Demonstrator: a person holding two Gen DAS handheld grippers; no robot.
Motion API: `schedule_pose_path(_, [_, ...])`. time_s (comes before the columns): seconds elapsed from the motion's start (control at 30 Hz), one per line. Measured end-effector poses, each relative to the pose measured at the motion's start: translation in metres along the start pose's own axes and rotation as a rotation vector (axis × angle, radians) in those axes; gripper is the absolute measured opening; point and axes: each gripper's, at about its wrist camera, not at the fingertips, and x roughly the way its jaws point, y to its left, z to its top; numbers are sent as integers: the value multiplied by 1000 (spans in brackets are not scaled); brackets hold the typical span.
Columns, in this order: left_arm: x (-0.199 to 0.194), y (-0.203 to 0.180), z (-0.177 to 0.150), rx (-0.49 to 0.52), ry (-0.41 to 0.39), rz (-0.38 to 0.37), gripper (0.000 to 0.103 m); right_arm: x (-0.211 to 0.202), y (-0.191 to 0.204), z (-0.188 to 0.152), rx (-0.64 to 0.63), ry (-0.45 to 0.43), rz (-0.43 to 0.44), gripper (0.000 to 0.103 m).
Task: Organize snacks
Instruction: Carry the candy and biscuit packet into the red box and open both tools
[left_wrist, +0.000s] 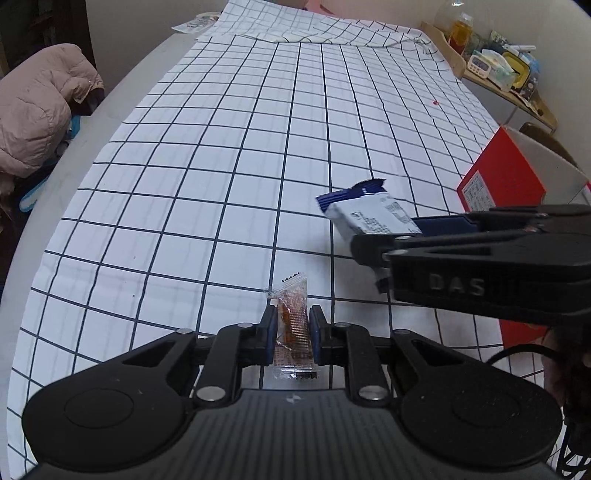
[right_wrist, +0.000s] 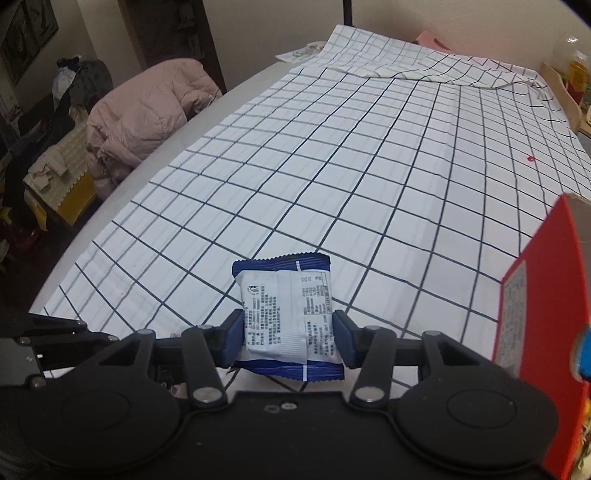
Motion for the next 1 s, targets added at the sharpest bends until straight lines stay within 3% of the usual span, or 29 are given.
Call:
schedule_pose_path(0.53, [-68, -38, 10, 38, -77, -90, 18, -99, -16, -15, 85, -136, -47, 49])
schedule_pose_path(1.0, [-95, -117, 20, 144, -127, -154, 18, -173, -68, -53, 160, -212, -138, 49])
